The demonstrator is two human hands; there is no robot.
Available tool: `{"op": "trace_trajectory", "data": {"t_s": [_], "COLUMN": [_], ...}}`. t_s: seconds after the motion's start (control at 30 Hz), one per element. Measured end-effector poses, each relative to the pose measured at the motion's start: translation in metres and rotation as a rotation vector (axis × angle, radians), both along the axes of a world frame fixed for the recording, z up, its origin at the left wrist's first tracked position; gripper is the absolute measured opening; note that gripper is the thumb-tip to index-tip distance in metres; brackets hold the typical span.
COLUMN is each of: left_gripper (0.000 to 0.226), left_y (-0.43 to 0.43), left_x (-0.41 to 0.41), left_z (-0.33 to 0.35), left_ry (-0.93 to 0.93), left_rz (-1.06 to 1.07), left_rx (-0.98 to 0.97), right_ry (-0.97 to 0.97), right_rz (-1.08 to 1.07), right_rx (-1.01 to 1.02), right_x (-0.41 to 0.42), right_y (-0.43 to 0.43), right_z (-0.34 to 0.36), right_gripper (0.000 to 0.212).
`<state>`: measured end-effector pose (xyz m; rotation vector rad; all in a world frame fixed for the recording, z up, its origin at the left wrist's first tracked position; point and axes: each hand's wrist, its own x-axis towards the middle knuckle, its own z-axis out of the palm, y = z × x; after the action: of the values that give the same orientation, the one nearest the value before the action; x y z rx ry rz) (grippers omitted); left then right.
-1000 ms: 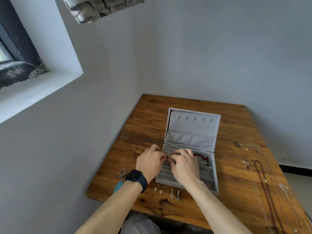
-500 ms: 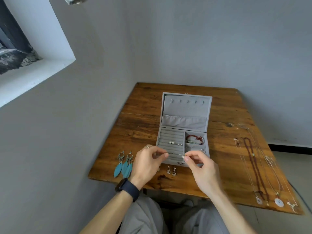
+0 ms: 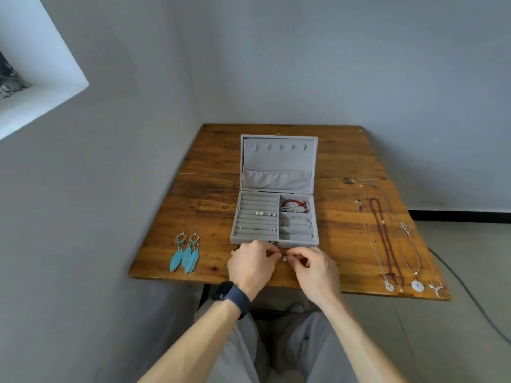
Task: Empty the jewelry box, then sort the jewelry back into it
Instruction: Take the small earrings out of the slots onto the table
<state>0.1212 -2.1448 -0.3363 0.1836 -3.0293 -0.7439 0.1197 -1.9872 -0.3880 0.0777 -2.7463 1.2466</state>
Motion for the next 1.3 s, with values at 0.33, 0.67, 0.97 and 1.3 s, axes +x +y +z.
{"op": "trace_trajectory", "data": {"t_s": [0.33,0.67,0.97,1.3], "left_gripper": [0.021,0.022,0.025,0.022], "left_y": [0.002,0.001,0.005,0.000], "left_x": [0.001,0.001,-0.003,-0.005], "left_z": [-0.001,-0.001,0.000,-0.002], "left_ry": [0.024,0.006,-0.001,-0.028], "left_rz": [-0.073,-0.103,-0.136,-0.152], "left_rx": [-0.077,-0.105,-0.189,-0.202], "right_ry": [0.104,0.073,0.088,0.106], "right_rz": [-0.051,-0.048,-0.030,-0.034], "right_rx": [0.012,0.024,0.033,0.049], "right_x": [0.006,0.007,0.007,0.007], "right_y": [-0.001,-0.002,-0.001,-0.001], "right_z": [-0.010,-0.010,-0.011,-0.014], "right_gripper": [0.017,0.027,0.029,0.028]}}
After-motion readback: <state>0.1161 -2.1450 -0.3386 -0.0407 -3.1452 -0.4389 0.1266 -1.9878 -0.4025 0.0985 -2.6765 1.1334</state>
